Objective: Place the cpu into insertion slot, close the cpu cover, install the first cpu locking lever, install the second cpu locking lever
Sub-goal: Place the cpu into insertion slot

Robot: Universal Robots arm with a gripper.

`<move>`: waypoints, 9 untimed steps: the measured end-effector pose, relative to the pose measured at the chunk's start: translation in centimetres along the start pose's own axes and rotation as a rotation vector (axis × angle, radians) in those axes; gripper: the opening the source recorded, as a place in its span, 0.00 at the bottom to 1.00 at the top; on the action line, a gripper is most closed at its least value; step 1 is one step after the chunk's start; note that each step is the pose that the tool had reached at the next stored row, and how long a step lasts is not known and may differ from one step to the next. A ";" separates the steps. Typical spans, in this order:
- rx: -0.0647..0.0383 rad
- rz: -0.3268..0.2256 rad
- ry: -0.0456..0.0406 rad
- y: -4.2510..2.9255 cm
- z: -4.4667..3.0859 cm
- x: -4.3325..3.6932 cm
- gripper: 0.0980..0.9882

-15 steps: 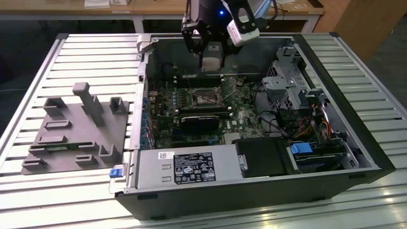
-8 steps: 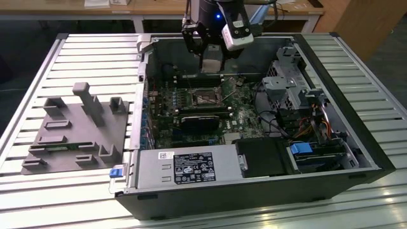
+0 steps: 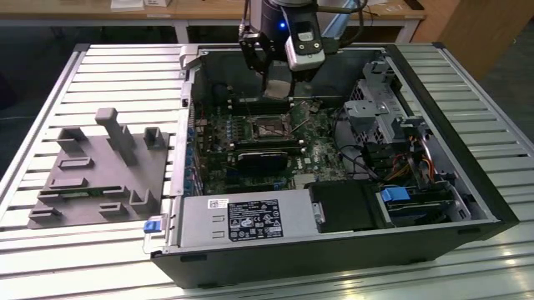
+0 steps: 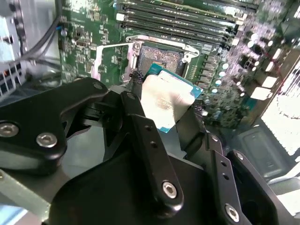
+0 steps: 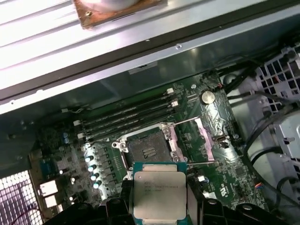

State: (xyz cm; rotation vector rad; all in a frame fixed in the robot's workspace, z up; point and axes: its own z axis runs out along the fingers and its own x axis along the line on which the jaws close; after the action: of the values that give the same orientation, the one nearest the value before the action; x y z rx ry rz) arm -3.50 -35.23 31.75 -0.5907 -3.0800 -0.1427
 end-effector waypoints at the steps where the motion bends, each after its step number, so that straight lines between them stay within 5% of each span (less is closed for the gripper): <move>1: 0.000 0.018 -0.0016 -0.01 0.08 0.00 0.49; 9: -0.003 0.162 -0.0144 -0.07 0.74 -0.02 0.49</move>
State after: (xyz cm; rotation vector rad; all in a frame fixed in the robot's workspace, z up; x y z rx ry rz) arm -3.50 -35.23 31.01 -0.8414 -3.0288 -0.1428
